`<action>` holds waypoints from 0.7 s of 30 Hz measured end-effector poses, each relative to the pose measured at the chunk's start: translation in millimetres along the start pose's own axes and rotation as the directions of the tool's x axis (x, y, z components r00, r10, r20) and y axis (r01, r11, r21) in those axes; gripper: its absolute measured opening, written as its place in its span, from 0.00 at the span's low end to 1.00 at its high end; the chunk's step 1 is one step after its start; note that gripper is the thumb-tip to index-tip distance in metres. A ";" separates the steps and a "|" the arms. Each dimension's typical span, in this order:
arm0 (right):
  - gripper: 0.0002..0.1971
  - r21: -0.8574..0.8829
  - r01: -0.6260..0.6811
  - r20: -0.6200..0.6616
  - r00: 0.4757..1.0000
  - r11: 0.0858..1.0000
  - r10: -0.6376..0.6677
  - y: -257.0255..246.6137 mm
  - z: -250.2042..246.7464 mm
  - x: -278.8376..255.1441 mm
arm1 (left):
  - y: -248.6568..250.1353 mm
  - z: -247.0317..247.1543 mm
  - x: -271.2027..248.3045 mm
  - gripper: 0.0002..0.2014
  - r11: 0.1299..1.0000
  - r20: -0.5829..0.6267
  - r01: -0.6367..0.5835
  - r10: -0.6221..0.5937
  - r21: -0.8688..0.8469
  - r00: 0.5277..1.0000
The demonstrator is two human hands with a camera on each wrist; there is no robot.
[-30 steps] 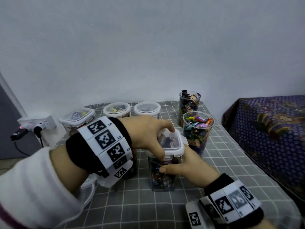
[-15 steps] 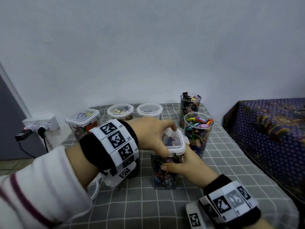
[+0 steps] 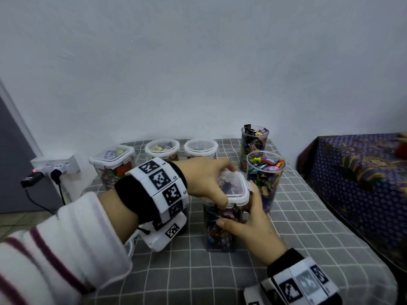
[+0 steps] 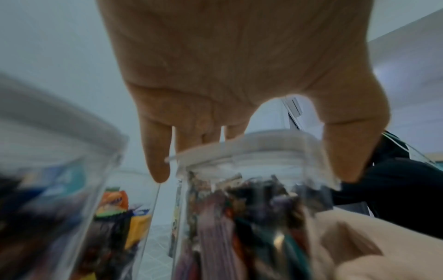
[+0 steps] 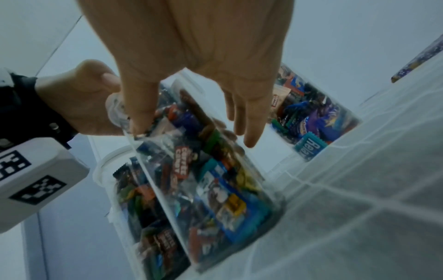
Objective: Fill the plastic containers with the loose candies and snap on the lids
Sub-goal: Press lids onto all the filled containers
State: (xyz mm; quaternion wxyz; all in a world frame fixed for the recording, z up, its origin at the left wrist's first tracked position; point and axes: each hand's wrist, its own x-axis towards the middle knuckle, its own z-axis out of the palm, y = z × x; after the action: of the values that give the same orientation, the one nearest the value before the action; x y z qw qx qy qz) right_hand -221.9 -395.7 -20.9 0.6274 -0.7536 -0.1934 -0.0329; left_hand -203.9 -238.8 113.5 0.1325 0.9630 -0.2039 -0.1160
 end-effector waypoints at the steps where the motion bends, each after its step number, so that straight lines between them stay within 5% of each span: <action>1: 0.60 -0.001 -0.008 -0.034 0.999 1.000 0.008 2.5 2.2 -2.3 | -3.1 5.0 -2.8 0.45 0.999 -0.036 -0.010 0.008 -0.048 0.999; 3: 0.64 -0.025 0.009 -0.084 0.996 1.000 -0.011 6.6 5.6 -5.1 | -11.0 20.5 -8.7 0.49 0.983 -0.166 -0.052 0.022 -0.179 0.986; 7: 0.53 -0.148 0.107 -0.097 0.988 0.983 -0.122 8.5 9.2 -6.7 | -17.1 54.4 -18.5 0.57 0.883 -0.416 -0.164 -0.039 -0.441 0.908; 21: 0.46 -0.108 0.141 -0.108 0.982 0.984 -0.152 14.7 12.3 -8.8 | -19.5 95.0 -5.9 0.54 0.567 -0.543 -0.380 -0.146 -0.731 0.827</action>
State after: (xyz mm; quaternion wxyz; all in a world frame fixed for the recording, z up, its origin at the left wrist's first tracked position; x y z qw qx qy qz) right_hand -227.6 -388.1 -39.8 0.5950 -0.7645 -0.2097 -0.1323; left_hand -228.4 -238.9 19.5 0.6204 0.7647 -0.1468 0.0936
